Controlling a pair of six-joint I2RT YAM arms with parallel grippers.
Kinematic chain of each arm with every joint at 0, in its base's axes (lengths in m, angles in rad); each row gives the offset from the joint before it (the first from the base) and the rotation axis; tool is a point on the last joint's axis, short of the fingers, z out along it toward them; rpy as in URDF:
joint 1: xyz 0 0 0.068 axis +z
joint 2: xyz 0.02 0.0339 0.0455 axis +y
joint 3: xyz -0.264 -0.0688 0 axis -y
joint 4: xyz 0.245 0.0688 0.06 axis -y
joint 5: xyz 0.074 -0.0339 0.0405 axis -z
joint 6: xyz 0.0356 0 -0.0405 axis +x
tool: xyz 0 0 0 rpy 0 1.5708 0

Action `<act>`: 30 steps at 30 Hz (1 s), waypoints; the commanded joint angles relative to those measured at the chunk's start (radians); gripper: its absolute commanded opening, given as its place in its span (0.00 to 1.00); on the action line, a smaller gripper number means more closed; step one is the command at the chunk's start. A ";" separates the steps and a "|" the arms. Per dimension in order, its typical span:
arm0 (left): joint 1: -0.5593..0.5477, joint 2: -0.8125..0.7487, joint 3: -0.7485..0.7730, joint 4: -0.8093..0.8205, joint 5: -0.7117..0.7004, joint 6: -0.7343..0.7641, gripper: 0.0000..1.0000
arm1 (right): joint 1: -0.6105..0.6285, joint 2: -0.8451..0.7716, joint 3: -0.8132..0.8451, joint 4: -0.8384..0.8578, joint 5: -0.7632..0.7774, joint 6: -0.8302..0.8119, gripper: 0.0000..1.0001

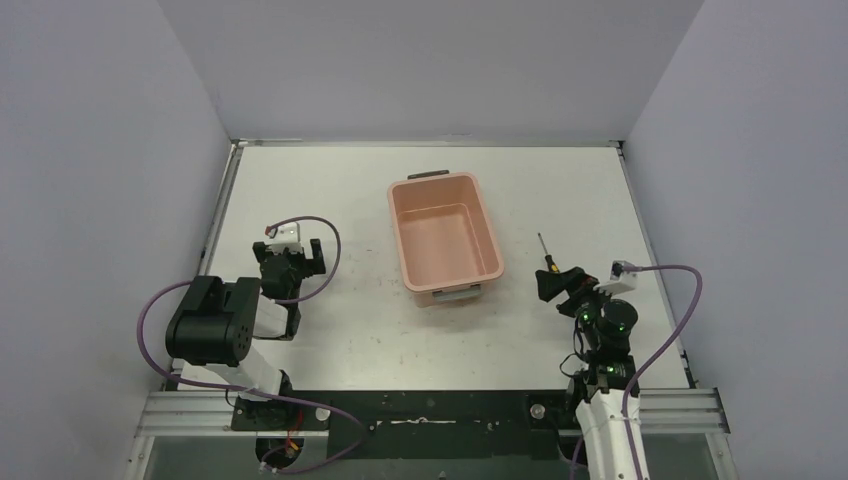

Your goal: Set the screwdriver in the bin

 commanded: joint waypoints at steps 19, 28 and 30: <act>0.001 -0.005 0.014 0.053 -0.004 -0.007 0.97 | 0.010 1.093 1.128 -0.767 0.282 -0.477 0.99; 0.001 -0.004 0.014 0.053 -0.005 -0.008 0.97 | 0.192 1.453 1.143 -0.791 0.440 -0.561 0.94; 0.001 -0.005 0.014 0.053 -0.004 -0.007 0.97 | 0.196 1.500 1.126 -0.747 0.448 -0.550 0.90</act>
